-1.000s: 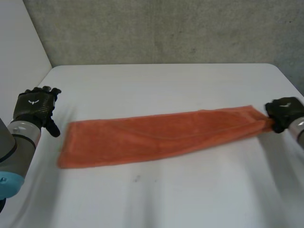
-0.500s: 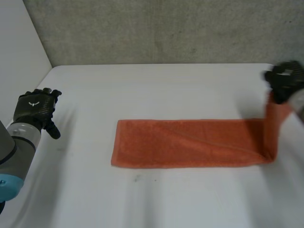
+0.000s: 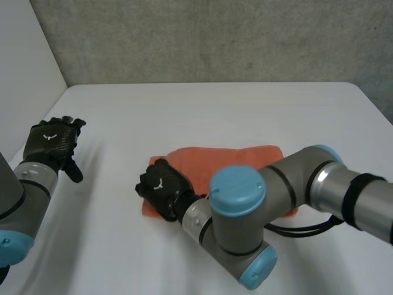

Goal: Fold the laundry

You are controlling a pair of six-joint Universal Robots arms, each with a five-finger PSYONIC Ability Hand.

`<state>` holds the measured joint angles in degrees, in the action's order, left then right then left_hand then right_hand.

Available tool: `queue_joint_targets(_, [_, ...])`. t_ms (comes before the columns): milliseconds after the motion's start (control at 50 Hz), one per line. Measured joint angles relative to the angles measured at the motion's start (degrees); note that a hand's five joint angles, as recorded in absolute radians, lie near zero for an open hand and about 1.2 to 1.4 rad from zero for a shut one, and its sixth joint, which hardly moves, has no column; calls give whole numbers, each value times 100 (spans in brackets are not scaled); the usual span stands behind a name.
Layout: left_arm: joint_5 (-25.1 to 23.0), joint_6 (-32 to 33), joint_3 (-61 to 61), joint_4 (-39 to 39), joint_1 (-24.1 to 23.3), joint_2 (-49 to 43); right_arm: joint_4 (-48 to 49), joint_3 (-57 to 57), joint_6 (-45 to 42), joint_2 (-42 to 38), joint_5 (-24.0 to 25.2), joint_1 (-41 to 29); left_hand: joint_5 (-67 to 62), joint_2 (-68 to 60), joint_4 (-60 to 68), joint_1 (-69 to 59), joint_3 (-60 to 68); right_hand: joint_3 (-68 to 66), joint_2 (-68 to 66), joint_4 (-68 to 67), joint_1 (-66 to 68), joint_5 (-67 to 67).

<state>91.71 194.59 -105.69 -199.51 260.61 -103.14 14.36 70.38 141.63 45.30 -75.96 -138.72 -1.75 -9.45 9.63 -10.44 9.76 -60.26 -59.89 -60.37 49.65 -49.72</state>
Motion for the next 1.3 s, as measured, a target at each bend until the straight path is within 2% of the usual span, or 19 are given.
queue_joint_targets(20, [-1,0,-2,0,-60,-3,-8,-49,-1,-175,-59,-94,0,0,0,0,0,2413,2486,2434,-2111,2215])
queue_joint_targets(40, [-1,0,-1,-1,-75,-3,-13,-51,5,-171,-78,-96,0,0,0,0,0,2413,2486,2434,-2111,2215])
queue_joint_targets(80, [-5,-1,10,-7,-159,-6,-28,-38,61,-54,-156,-83,0,0,0,0,0,4293,4265,4312,-3557,4107])
queue_joint_targets(120, [-8,-4,39,-20,-327,-10,-55,38,238,284,-291,6,0,0,0,0,0,4789,4722,4706,-3776,4572])
queue_joint_targets(260, [-5,-13,222,-71,-953,-39,-100,490,962,1218,-486,600,0,0,0,0,0,4791,4724,4706,-3776,4577])
queue_joint_targets(340, [6,-27,548,-110,-1653,-247,-198,1303,1671,2053,-539,1376,0,0,0,0,-23,4792,4724,4706,-3776,4577])
queue_joint_targets(460, [24,-33,1112,-127,-2355,-895,-365,2383,1883,2569,-443,2324,0,0,0,0,-31,4792,4724,4706,-3776,4577])
queue_joint_targets(580, [27,-28,1469,-112,-2630,-1447,-331,3166,1840,2686,-161,3034,0,-15,13,0,-16,4790,4724,4706,-3775,4576])
queue_joint_targets(680, [38,-26,1656,-73,-2681,-1841,-124,3662,1786,2663,211,3473,0,-71,48,-1,19,4486,4469,4527,-3743,4380])
queue_joint_targets(800, [54,-32,1649,-60,-2627,-1925,87,3836,1782,2620,344,3597,0,-83,50,-4,48,3914,3905,3920,-3160,3888])
queue_joint_targets(880, [65,-35,1599,-58,-2580,-1901,234,3875,1786,2567,363,3624,0,-83,50,0,48,2060,1999,2072,-1540,2120])
queue_joint_targets(900, [65,-35,1599,-58,-2580,-1901,234,3875,1786,2567,363,3624,0,-83,50,0,48,2060,1999,2072,-1540,2120])
queue_joint_targets(920, [71,-35,1579,-55,-2567,-1880,298,3876,1785,2538,361,3630,0,-79,50,0,46,1147,1084,1163,-724,1252])
queue_joint_targets(940, [73,-34,1571,-54,-2563,-1870,319,3876,1784,2526,359,3631,0,-78,49,0,45,1147,1084,1163,-724,1252])
queue_joint_targets(960, [76,-33,1564,-51,-2560,-1859,353,3873,1782,2508,355,3633,0,-72,47,0,38,135,60,145,114,233])
queue_joint_targets(1020, [84,-30,1523,-33,-2556,-1816,422,3849,1774,2476,338,3633,0,-71,38,0,36,-653,-733,-667,533,-526])
queue_joint_targets(1200, [145,-26,1023,22,-2496,-1260,415,3360,1543,2340,240,3550,0,-54,38,0,34,-750,-780,-790,533,-602])
queue_joint_targets(1280, [233,-28,817,27,-2415,-995,360,3032,1414,2278,155,3343,0,-51,33,0,22,-750,-780,-790,533,-605])
queue_joint_targets(1300, [314,-31,686,32,-2346,-816,322,2765,1353,2217,81,3067,0,-38,27,0,22,-755,-780,-790,533,-634])
